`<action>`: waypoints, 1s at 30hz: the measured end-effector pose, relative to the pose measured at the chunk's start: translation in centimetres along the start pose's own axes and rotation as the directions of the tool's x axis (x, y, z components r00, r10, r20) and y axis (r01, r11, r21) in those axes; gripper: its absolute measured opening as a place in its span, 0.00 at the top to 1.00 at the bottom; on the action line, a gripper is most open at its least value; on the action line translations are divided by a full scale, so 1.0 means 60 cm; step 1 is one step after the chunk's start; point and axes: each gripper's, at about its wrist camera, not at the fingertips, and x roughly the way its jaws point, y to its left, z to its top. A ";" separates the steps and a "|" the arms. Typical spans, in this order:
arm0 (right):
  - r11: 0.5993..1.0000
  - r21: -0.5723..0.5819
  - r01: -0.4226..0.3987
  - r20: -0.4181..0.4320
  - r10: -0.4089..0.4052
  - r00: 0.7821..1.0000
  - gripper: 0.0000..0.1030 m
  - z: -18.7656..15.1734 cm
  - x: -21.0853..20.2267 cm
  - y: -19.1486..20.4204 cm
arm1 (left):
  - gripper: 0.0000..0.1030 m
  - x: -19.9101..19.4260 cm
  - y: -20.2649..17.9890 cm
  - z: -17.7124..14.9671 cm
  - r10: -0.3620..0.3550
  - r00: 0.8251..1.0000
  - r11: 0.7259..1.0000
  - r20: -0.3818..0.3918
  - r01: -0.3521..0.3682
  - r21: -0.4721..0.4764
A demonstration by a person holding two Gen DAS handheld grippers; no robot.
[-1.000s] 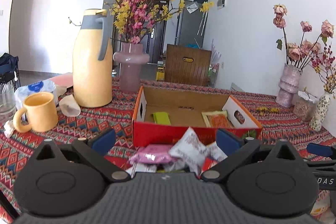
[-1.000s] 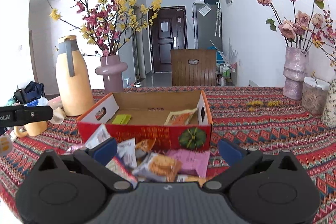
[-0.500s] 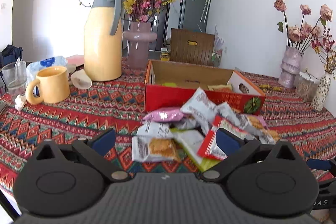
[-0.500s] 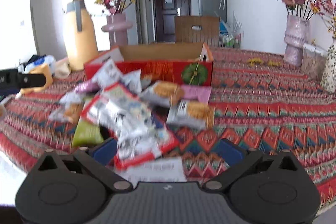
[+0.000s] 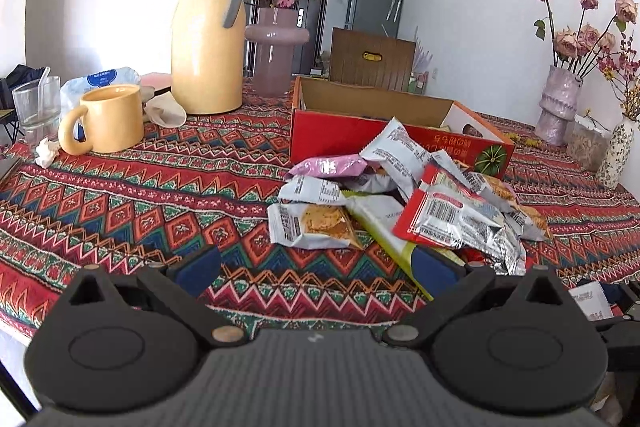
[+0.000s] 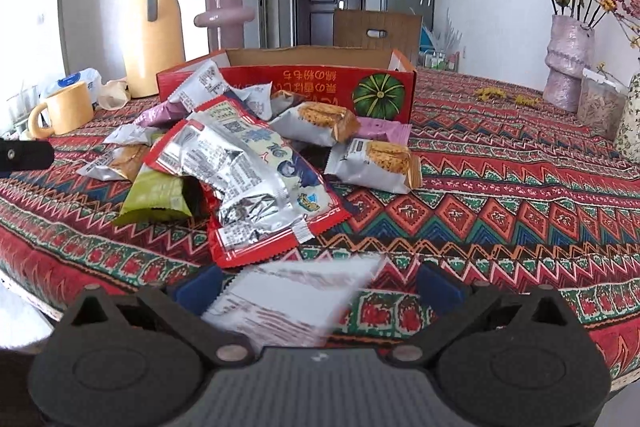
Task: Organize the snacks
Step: 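Move the right gripper back to the pile and grasp a white wrapper, then lift the white wrapper with the right gripper while the left grasps a cookie packet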
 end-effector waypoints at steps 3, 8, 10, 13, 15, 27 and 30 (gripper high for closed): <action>1.000 0.002 0.005 0.024 -0.005 1.000 0.00 -0.006 -0.002 0.000 | 0.00 -0.002 -0.001 -0.003 -0.001 1.000 1.000 -0.001 0.001 0.004; 1.000 0.003 0.007 0.032 -0.007 0.999 0.00 -0.010 -0.009 -0.003 | 0.00 -0.002 0.001 -0.003 0.001 1.000 1.000 -0.004 -0.001 0.001; 1.000 0.005 0.010 0.040 -0.011 0.999 0.00 -0.015 -0.014 -0.003 | 0.00 0.000 0.001 -0.003 0.004 1.000 1.000 -0.006 -0.004 0.000; 1.000 0.007 0.009 0.054 -0.009 0.999 0.13 -0.020 -0.023 -0.004 | 0.00 0.000 0.001 -0.004 0.004 1.000 1.000 -0.007 -0.004 0.000; 1.000 0.003 0.004 0.064 -0.004 0.998 0.25 -0.022 -0.030 -0.003 | 0.00 0.001 0.001 -0.005 0.004 1.000 1.000 -0.007 -0.004 0.000; 0.998 -0.053 0.028 0.114 -0.022 0.993 0.47 -0.031 -0.043 0.004 | 0.00 0.008 0.000 -0.010 0.006 1.000 1.000 -0.022 -0.006 0.001; 1.000 -0.025 0.007 0.121 -0.004 0.993 0.58 -0.034 -0.042 -0.007 | 0.00 0.008 -0.001 -0.011 0.006 1.000 1.000 -0.022 -0.006 0.001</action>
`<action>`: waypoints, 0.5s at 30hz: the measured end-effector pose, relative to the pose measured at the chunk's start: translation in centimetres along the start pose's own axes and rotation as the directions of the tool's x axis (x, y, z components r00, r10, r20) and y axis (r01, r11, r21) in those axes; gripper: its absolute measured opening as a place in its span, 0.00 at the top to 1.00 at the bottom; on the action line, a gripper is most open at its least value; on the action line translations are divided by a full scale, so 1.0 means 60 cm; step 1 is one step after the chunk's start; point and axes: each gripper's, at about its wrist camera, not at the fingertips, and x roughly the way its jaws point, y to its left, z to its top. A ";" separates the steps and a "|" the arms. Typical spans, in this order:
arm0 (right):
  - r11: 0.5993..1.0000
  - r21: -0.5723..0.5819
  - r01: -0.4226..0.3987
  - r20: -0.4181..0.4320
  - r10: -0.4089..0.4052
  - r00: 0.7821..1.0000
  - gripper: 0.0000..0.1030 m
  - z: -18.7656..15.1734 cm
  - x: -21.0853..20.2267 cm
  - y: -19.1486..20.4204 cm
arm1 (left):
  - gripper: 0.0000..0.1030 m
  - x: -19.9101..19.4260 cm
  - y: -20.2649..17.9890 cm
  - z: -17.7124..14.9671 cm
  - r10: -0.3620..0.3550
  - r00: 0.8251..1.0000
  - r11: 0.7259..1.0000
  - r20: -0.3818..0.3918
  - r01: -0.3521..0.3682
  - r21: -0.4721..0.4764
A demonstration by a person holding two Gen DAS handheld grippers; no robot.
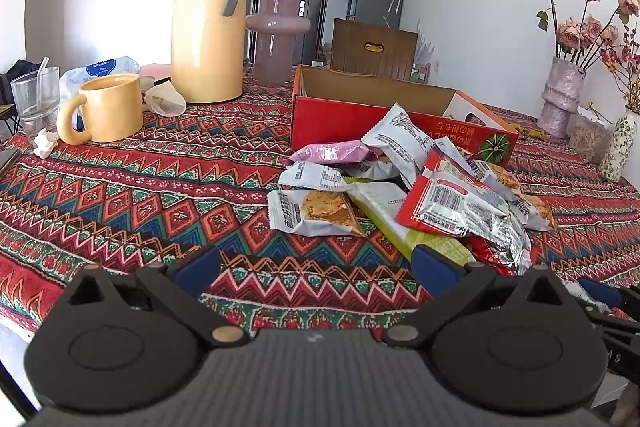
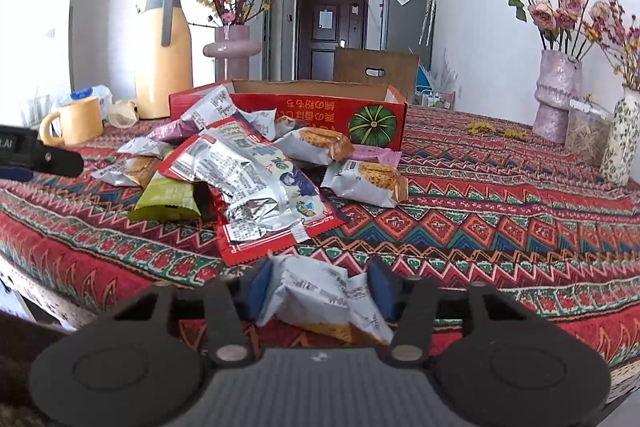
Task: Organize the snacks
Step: 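Lift the white wrapper with the right gripper while the left grasps a cookie packet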
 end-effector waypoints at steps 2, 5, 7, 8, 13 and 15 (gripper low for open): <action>1.000 0.022 -0.006 0.003 0.006 1.000 0.63 -0.001 0.000 -0.006 | 0.00 0.000 0.000 0.000 0.001 1.000 1.000 0.000 -0.001 0.000; 0.999 0.034 -0.006 0.019 0.005 1.000 0.66 -0.002 -0.004 -0.010 | 0.00 0.001 0.000 0.000 0.001 1.000 1.000 -0.001 -0.001 -0.001; 0.999 0.041 -0.007 0.032 0.006 0.999 0.69 -0.001 -0.008 -0.012 | 0.00 0.004 -0.001 0.001 0.004 1.000 1.000 -0.004 -0.004 0.003; 0.999 0.043 -0.007 0.040 0.006 0.999 0.70 0.001 -0.010 -0.013 | 0.00 0.005 -0.001 0.002 0.004 1.000 1.000 -0.005 -0.004 0.004; 0.999 0.051 -0.001 0.075 -0.003 0.997 0.82 0.012 -0.019 -0.022 | 0.00 0.023 -0.001 0.012 0.014 1.000 1.000 -0.017 -0.014 0.009; 0.998 0.055 0.004 0.078 -0.008 0.997 0.82 0.014 -0.017 -0.027 | 0.00 0.029 -0.001 0.016 0.022 1.000 1.000 -0.018 -0.021 0.012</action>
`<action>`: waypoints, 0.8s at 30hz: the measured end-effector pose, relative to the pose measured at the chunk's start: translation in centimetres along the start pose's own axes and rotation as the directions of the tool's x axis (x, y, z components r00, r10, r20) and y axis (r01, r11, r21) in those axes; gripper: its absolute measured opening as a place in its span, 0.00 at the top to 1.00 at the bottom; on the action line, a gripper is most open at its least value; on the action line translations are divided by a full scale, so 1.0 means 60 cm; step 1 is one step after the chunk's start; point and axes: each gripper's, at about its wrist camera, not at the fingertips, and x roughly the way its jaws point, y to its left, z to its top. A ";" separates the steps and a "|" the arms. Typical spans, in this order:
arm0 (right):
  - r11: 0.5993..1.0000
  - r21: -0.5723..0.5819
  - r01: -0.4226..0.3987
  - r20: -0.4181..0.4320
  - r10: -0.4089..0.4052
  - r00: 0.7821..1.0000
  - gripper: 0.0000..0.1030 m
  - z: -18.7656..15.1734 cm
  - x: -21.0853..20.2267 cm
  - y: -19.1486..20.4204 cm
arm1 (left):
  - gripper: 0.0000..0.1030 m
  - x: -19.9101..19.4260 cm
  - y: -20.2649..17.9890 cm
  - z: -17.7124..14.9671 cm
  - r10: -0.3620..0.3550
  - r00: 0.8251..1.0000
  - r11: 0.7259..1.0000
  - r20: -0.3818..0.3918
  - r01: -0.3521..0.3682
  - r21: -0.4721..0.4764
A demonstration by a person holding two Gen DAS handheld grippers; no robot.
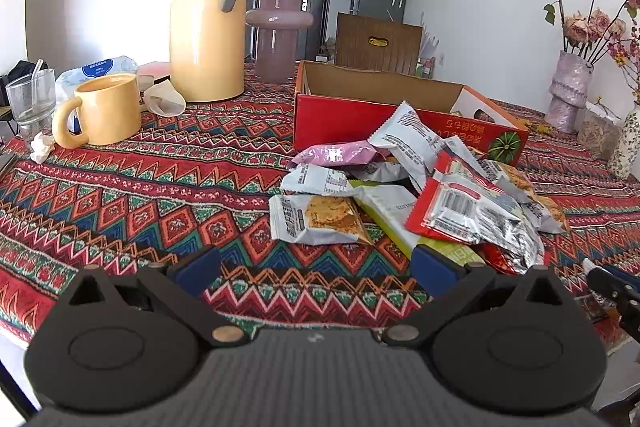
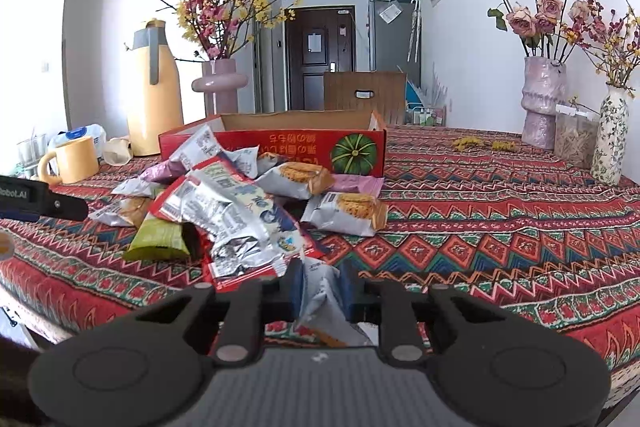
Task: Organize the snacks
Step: 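Lift the white wrapper with the right gripper while the left grasps a cookie packet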
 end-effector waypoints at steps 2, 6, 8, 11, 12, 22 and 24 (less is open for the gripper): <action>1.000 0.006 0.005 0.002 -0.005 1.000 0.82 0.000 0.004 -0.004 | 0.00 0.009 0.000 0.006 0.007 1.000 1.000 -0.005 -0.007 0.000; 1.000 0.020 0.008 0.023 -0.009 1.000 0.83 0.008 0.008 -0.009 | 0.00 0.027 0.000 0.018 0.019 1.000 1.000 -0.014 -0.019 0.001; 1.000 0.026 0.014 0.037 -0.015 0.999 0.83 0.014 0.009 -0.012 | 0.00 0.034 -0.001 0.022 0.026 1.000 1.000 -0.016 -0.026 0.005; 0.999 0.032 0.023 0.054 -0.025 0.998 0.83 0.022 0.012 -0.016 | 0.00 0.046 -0.003 0.029 0.035 0.999 0.999 -0.025 -0.035 0.010; 0.999 0.033 0.025 0.059 -0.027 0.998 0.83 0.025 0.012 -0.017 | 0.00 0.051 -0.004 0.032 0.039 0.999 0.999 -0.030 -0.039 0.012; 0.998 0.049 0.050 0.091 -0.055 0.994 0.83 0.050 0.033 -0.030 | 0.00 0.127 -0.017 0.059 0.102 0.988 0.994 -0.119 -0.098 0.046; 0.997 0.053 0.054 0.089 -0.058 0.994 0.83 0.051 0.039 -0.031 | 0.00 0.144 -0.019 0.061 0.122 0.982 0.992 -0.142 -0.116 0.049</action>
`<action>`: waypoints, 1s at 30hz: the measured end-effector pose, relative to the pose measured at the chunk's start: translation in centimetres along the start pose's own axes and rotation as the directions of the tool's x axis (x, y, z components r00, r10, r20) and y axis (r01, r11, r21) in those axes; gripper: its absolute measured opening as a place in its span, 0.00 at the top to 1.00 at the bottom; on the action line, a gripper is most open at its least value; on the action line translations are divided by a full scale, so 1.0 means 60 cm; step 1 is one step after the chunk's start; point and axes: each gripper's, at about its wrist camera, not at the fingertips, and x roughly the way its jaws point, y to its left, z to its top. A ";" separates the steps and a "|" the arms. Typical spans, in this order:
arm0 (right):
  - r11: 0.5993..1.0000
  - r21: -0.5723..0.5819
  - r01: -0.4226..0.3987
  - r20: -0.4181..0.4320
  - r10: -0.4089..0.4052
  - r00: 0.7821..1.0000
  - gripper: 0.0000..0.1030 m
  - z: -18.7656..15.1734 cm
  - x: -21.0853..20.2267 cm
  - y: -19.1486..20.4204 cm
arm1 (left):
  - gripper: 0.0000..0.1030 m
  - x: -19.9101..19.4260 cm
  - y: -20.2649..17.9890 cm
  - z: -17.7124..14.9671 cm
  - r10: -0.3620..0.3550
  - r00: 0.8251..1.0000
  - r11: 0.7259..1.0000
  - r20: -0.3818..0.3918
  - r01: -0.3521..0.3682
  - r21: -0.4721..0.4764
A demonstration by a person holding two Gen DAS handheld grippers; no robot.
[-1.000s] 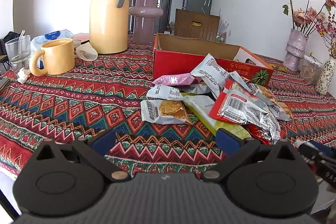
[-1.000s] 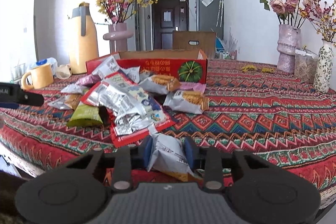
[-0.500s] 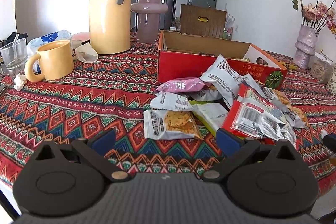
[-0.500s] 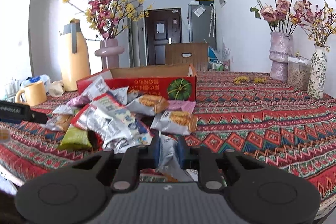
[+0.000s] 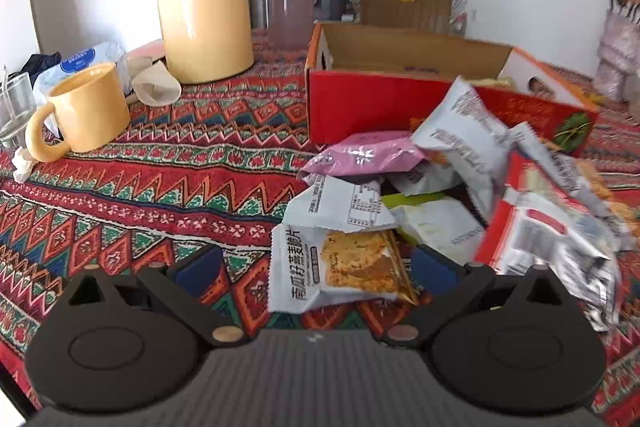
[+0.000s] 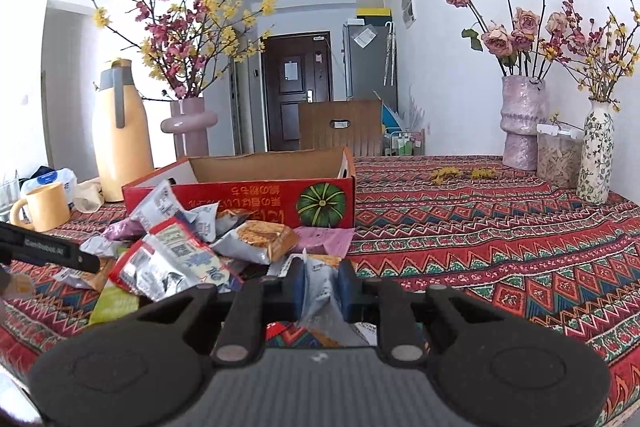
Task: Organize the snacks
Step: 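Lift the white wrapper with the right gripper while the left grasps a cookie packet, then carry both packets into the box and open both grippers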
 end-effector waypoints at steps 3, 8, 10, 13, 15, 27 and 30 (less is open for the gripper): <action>1.000 0.007 0.004 -0.007 -0.004 1.000 0.83 0.000 0.011 -0.003 | 0.00 0.020 -0.004 0.005 0.009 0.999 1.000 -0.031 -0.009 -0.008; 1.000 0.015 0.008 -0.025 -0.008 1.000 0.83 -0.004 0.023 -0.007 | 0.07 0.033 -0.007 0.008 0.008 0.999 1.000 -0.050 -0.009 -0.017; 1.000 0.017 0.006 -0.031 -0.006 1.000 0.83 -0.005 0.025 -0.008 | 0.15 0.031 -0.007 0.007 -0.001 0.999 1.000 -0.041 0.000 -0.015; 1.000 0.020 0.004 -0.036 -0.003 0.999 0.83 -0.007 0.027 -0.008 | 0.32 0.019 -0.010 0.001 -0.017 1.000 1.000 -0.021 0.017 0.000; 1.000 0.022 0.002 -0.039 -0.001 0.999 0.83 -0.009 0.027 -0.009 | 0.37 0.009 -0.010 -0.005 -0.029 0.999 0.999 -0.012 0.030 0.012; 1.000 0.019 -0.018 -0.038 0.019 0.999 0.83 -0.009 0.014 0.000 | 0.54 -0.043 0.006 -0.033 -0.093 0.995 0.995 0.033 0.092 0.028; 1.000 0.014 -0.022 -0.031 0.022 0.999 0.83 -0.007 0.010 0.004 | 0.54 -0.063 0.008 -0.034 -0.109 0.992 0.994 0.062 0.107 0.034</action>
